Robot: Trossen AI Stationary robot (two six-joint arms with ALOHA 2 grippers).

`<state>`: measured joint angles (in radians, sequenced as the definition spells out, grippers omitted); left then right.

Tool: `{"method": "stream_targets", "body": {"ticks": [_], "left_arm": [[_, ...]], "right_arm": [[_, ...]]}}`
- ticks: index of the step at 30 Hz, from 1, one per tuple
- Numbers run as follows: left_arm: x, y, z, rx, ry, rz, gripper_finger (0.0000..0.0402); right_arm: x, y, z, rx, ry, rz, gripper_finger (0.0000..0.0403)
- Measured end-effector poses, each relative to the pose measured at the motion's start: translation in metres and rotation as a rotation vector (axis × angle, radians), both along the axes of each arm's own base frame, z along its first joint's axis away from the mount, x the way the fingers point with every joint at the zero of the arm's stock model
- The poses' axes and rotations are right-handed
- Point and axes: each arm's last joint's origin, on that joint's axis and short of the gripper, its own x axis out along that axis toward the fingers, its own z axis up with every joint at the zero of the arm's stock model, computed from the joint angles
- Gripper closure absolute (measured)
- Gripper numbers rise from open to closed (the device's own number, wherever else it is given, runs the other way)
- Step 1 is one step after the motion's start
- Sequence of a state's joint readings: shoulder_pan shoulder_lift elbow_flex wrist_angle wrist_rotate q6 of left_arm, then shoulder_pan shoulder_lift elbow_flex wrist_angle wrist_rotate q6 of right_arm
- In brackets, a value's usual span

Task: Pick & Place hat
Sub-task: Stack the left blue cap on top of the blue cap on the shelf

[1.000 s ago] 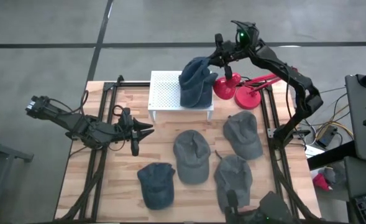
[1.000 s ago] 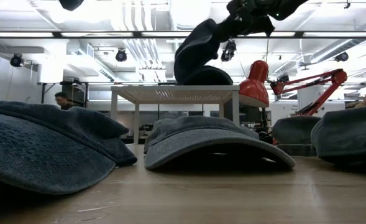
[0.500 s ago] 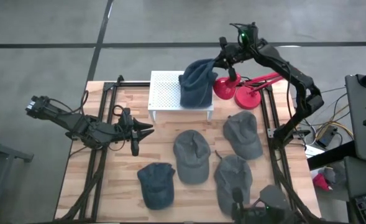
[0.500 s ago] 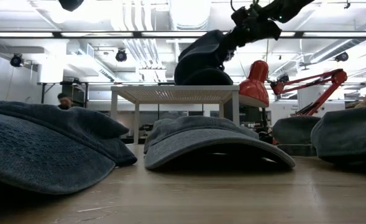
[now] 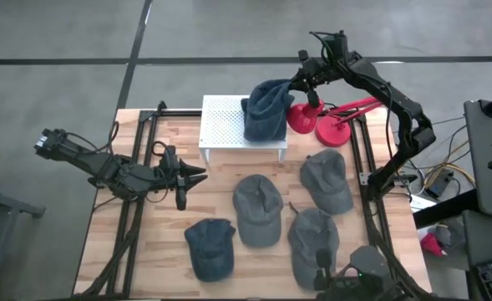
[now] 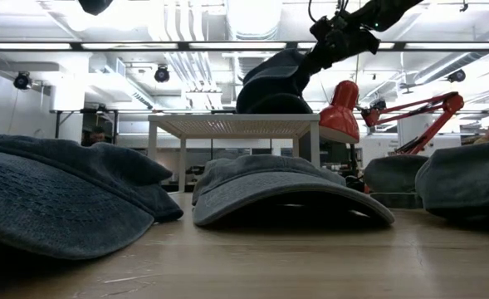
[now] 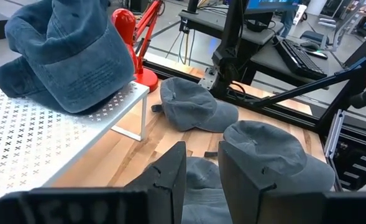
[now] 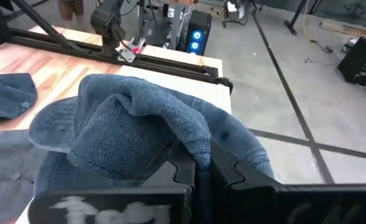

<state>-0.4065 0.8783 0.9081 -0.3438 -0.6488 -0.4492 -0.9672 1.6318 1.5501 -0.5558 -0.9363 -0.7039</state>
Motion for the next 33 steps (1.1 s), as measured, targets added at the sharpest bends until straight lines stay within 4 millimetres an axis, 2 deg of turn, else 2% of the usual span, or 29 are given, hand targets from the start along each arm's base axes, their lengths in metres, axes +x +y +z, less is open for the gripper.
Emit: {"method": "stream_targets", "body": {"ticks": [15,26,33], "left_arm": [[0.0,0.0,0.0,-0.001,0.001,-0.005,0.0305],[0.0,0.0,0.0,-0.005,0.0,-0.004,0.0305],[0.0,0.0,0.0,-0.005,0.0,-0.003,0.0305]], "right_arm": [[-0.001,0.001,-0.003,0.036,0.038,-0.025,0.0388],[-0.002,-0.001,-0.004,0.032,0.09,-0.117,0.0295],[-0.003,-0.004,0.007,-0.038,0.121,-0.212,0.0247]]}}
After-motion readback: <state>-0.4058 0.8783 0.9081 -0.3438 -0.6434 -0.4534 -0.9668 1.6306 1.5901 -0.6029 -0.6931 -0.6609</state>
